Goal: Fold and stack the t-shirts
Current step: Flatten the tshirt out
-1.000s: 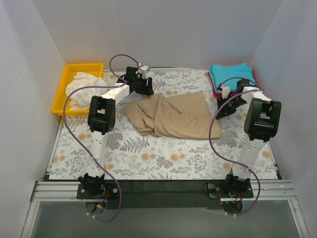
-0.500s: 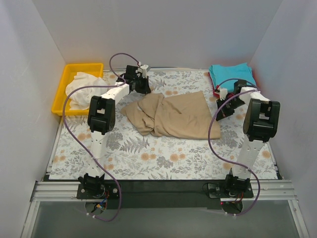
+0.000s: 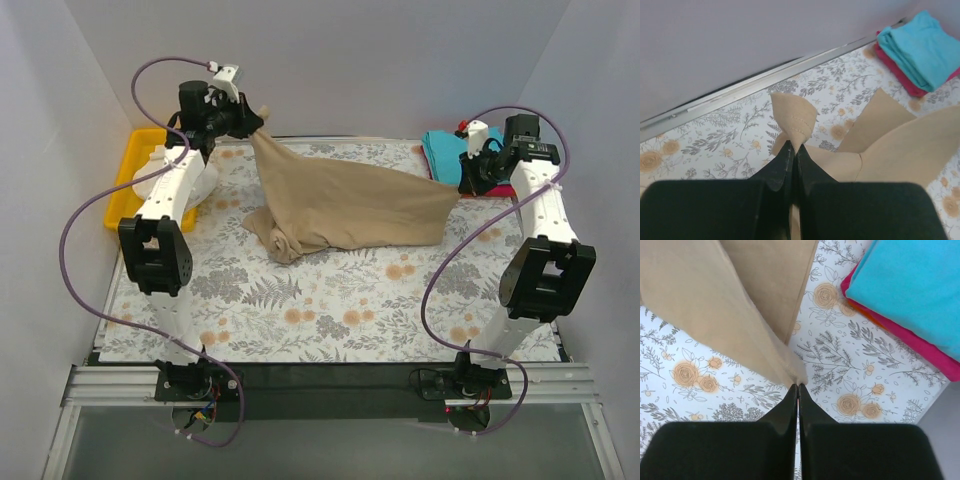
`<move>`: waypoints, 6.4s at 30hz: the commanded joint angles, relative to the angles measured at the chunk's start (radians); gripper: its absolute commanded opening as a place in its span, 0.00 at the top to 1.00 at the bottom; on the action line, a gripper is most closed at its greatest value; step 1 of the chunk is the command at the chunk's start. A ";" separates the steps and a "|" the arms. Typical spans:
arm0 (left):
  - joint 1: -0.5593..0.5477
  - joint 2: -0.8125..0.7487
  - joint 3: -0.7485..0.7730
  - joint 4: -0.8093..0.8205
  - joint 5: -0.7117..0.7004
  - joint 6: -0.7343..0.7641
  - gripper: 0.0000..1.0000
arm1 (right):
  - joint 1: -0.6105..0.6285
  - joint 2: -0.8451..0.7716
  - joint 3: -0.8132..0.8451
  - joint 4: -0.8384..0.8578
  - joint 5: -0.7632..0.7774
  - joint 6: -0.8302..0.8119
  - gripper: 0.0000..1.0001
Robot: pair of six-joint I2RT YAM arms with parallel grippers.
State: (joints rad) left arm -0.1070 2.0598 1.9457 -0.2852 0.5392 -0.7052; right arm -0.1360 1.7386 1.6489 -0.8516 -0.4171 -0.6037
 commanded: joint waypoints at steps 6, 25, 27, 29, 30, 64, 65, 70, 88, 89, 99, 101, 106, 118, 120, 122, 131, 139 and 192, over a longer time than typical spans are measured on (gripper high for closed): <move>0.035 -0.236 -0.235 0.046 0.120 0.059 1.00 | -0.017 -0.027 -0.034 -0.018 0.037 -0.038 0.99; 0.055 -0.472 0.009 0.239 -0.071 0.041 1.00 | -0.039 -0.192 0.442 0.140 0.124 0.114 0.99; 0.040 -0.503 -0.025 0.244 -0.123 0.082 1.00 | -0.039 -0.189 0.437 0.138 0.133 0.114 0.99; 0.009 -0.523 -0.068 0.250 -0.188 0.140 1.00 | -0.040 -0.188 0.433 0.140 0.133 0.114 0.99; 0.009 -0.529 -0.068 0.253 -0.211 0.159 1.00 | -0.039 -0.188 0.434 0.138 0.133 0.114 0.99; 0.105 -0.022 0.388 1.064 -0.296 0.070 1.00 | 0.010 -0.002 0.628 0.989 0.302 0.440 0.99; 0.105 -0.041 0.334 1.069 -0.292 0.056 1.00 | 0.010 -0.017 0.580 0.999 0.295 0.432 0.99; 0.155 -0.275 -0.084 1.089 -0.164 0.047 1.00 | 0.010 -0.102 0.311 0.994 0.213 0.368 0.99; 0.156 -1.277 -1.461 -0.015 0.470 0.967 1.00 | 0.026 -0.597 -0.842 0.620 0.043 -0.311 0.99; 0.156 -1.279 -1.453 -0.125 0.458 1.019 1.00 | 0.026 -0.617 -0.895 0.608 0.049 -0.336 0.99; 0.156 -1.205 -1.274 -0.920 0.413 1.558 0.54 | 0.027 -0.852 -1.069 0.233 0.074 -0.725 0.66; 0.156 -1.161 -1.213 -0.883 0.410 1.438 0.37 | 0.026 -0.901 -1.052 0.182 0.087 -0.738 0.31; 0.158 -0.996 -1.009 -0.766 0.449 1.070 0.38 | 0.027 -0.942 -0.902 0.073 0.044 -0.729 0.16; 0.121 -0.566 -0.801 -0.349 0.316 0.689 0.64 | 0.117 -0.217 -0.446 0.161 0.047 -0.191 0.65; 0.063 -0.576 -0.855 -0.501 0.312 0.883 0.62 | 0.166 -0.179 -0.457 0.169 0.089 -0.177 0.65; -0.006 -0.640 -0.931 -0.564 0.211 0.966 0.59 | 0.226 -0.150 -0.477 0.175 0.113 -0.156 0.66; -0.266 -0.753 -1.208 -0.440 -0.054 0.845 0.54 | 0.320 -0.077 -0.574 0.192 0.186 -0.082 0.71; -0.289 -0.756 -1.199 -0.382 -0.146 0.813 0.51 | 0.323 -0.071 -0.601 0.191 0.186 -0.067 0.72; -0.238 -0.592 -1.061 -0.278 -0.189 0.653 0.68 | 0.345 -0.028 -0.799 0.181 0.373 -0.128 0.78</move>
State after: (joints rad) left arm -0.3416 1.4418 0.9127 -0.6479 0.4274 -0.0551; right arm 0.2127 1.6547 0.9619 -0.5926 -0.1287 -0.6956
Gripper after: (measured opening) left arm 0.325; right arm 0.223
